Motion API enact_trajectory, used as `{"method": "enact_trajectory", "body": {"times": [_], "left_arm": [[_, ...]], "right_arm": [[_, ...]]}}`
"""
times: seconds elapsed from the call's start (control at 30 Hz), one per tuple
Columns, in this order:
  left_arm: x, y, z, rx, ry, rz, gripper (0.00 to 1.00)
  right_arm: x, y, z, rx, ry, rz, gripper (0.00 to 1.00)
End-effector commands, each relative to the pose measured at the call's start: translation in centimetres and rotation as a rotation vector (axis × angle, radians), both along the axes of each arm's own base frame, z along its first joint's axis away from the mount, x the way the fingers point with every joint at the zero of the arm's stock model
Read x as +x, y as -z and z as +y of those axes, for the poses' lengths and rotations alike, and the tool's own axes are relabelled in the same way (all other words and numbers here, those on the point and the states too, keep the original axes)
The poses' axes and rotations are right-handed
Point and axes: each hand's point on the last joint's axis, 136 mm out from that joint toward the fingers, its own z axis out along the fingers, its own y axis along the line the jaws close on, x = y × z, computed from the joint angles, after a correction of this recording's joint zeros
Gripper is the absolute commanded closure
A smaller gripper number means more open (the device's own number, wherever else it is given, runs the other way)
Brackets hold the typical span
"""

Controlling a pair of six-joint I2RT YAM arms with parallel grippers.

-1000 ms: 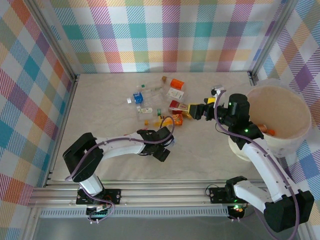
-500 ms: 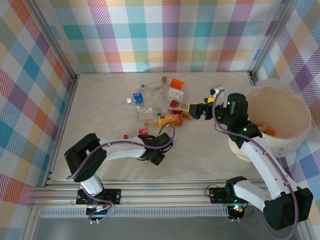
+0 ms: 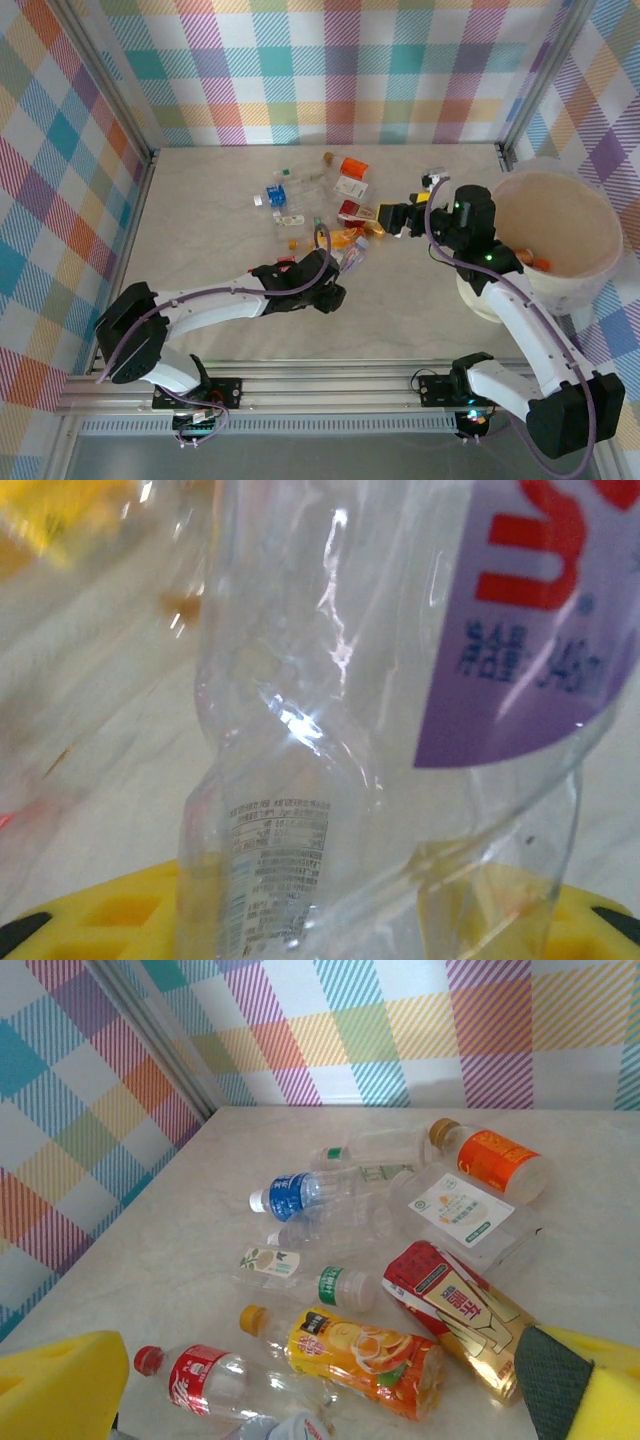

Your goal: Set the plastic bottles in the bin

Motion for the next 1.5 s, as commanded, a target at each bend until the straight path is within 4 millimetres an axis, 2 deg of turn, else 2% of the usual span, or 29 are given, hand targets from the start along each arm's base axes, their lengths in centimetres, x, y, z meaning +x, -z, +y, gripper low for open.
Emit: {"method": "enact_trajectory", "body": {"times": [0.0, 0.13, 0.27, 0.4, 0.53, 0.67, 0.8, 0.97, 1.07, 1.33, 1.4, 1.47], "left_arm": [[2.3, -5.5, -3.5, -0.313, -0.005, -0.03, 0.49], [3.1, -9.3, -5.2, -0.531, 0.042, -0.019, 0.49], [3.6, -12.4, -5.8, -0.688, 0.078, -0.028, 0.49], [4.2, -14.7, -5.8, -0.8, 0.079, -0.066, 0.49], [4.0, -16.1, -6.8, -0.868, 0.129, -0.071, 0.49], [3.5, -16.4, -7.7, -0.902, 0.187, -0.041, 0.49], [3.2, -17.0, -8.1, -0.937, 0.209, -0.034, 0.49], [2.9, -17.7, -8.0, -0.953, 0.229, -0.043, 0.49], [2.8, -17.7, -8.0, -0.954, 0.236, -0.04, 0.48], [3.3, -17.4, -8.0, -0.943, 0.212, -0.041, 0.46], [3.5, -17.2, -8.0, -0.931, 0.201, -0.031, 0.41], [3.9, -16.6, -7.9, -0.909, 0.171, -0.02, 0.24]], "right_arm": [[-0.7, -1.1, 2.1, 0.074, -0.113, 0.058, 0.0], [-1.5, -1.5, 4.1, 0.148, -0.237, 0.143, 0.0], [-1.8, -1.7, 5.0, 0.197, -0.293, 0.198, 0.0], [-1.6, -1.3, 5.4, 0.209, -0.308, 0.214, 0.0], [-0.8, -0.4, 5.9, 0.208, -0.325, 0.244, 0.0], [-0.7, -0.9, 7.0, 0.264, -0.397, 0.286, 0.0], [-0.2, -1.2, 7.1, 0.327, -0.377, 0.262, 0.0], [-0.3, -2.1, 6.7, 0.381, -0.353, 0.21, 0.23], [-0.5, -2.7, 6.5, 0.383, -0.355, 0.166, 0.33], [-0.9, -3.1, 6.1, 0.352, -0.337, 0.135, 0.52], [-0.7, -3.0, 5.7, 0.34, -0.307, 0.134, 0.54], [-0.5, -3.1, 5.4, 0.325, -0.276, 0.132, 0.56]]}}
